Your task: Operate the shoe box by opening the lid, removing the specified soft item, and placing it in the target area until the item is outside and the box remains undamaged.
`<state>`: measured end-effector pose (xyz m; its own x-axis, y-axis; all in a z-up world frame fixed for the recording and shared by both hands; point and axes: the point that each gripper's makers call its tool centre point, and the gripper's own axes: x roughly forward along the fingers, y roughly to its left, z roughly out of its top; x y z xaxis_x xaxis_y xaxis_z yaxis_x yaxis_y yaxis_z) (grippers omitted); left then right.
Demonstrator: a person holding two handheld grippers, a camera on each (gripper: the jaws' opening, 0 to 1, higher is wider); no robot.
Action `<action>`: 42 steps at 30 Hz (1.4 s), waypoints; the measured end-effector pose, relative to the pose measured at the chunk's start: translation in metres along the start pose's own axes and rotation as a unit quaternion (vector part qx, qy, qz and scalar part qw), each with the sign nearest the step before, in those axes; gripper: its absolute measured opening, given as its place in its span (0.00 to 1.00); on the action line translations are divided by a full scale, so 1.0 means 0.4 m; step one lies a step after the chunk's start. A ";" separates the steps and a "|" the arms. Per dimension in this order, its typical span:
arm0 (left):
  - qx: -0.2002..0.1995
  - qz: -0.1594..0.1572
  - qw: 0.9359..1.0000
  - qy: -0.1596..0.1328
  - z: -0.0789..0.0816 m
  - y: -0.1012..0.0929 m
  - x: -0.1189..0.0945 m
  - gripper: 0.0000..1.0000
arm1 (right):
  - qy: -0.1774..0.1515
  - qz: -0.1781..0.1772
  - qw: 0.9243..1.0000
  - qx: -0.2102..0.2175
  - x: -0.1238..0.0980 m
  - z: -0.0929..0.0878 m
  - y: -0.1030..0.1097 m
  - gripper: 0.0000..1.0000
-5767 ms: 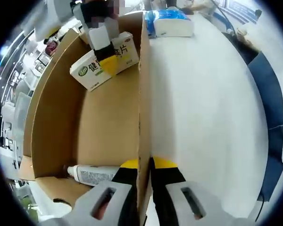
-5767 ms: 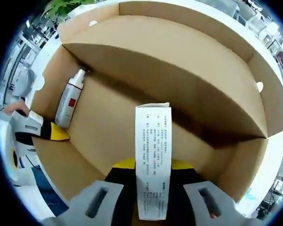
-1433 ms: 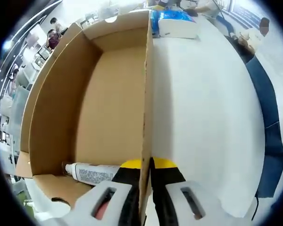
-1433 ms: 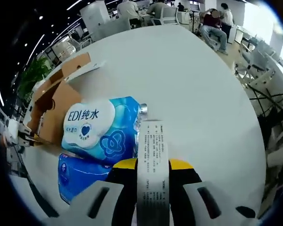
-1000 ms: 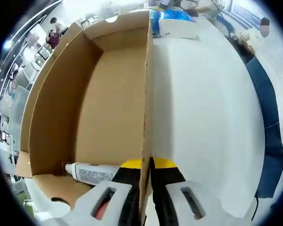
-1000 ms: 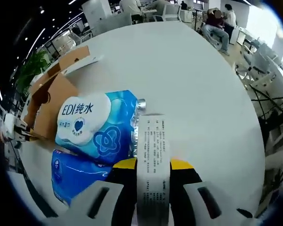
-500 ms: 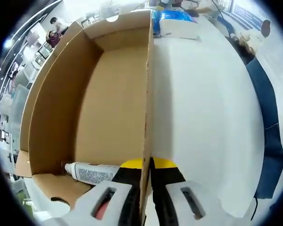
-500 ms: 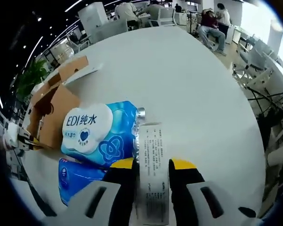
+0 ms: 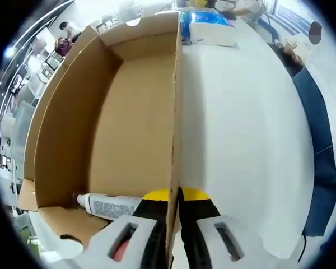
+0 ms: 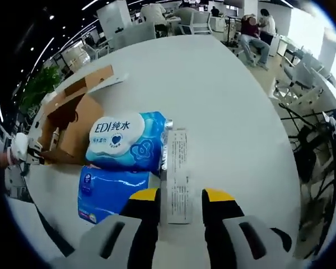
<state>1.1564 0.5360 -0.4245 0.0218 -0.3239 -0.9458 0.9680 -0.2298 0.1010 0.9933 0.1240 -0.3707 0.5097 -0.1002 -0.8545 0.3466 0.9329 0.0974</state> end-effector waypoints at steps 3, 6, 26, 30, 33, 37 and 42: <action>0.000 0.000 1.000 0.000 -0.003 0.002 0.006 0.03 | 0.008 -0.004 1.000 -0.001 -0.031 -0.033 0.008 0.26; 0.001 0.002 1.000 0.000 -0.005 0.004 0.011 0.03 | 0.021 -0.003 1.000 0.004 -0.040 -0.069 0.007 0.20; 0.002 0.001 1.000 -0.001 -0.004 0.004 0.012 0.03 | 0.044 -0.001 0.999 0.006 0.009 -0.092 -0.002 0.19; 0.002 0.001 1.000 -0.001 -0.007 0.005 0.014 0.03 | 0.044 0.001 0.999 0.012 -0.002 -0.092 0.011 0.19; 0.002 0.001 1.000 -0.001 -0.002 0.002 0.006 0.03 | 0.041 0.002 0.999 0.013 0.009 -0.090 0.002 0.20; 0.002 0.001 1.000 -0.001 -0.004 0.002 0.007 0.03 | 0.033 -0.001 0.999 0.014 -0.007 -0.081 -0.003 0.23; 0.004 0.001 1.000 -0.001 0.001 -0.002 -0.002 0.03 | 0.006 -0.013 1.000 0.019 -0.066 -0.040 0.014 0.25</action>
<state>1.1556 0.5359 -0.4236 0.0229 -0.3266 -0.9449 0.9660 -0.2361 0.1051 0.9693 0.1376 -0.3559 0.4903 -0.1192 -0.8634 0.3894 0.9162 0.0946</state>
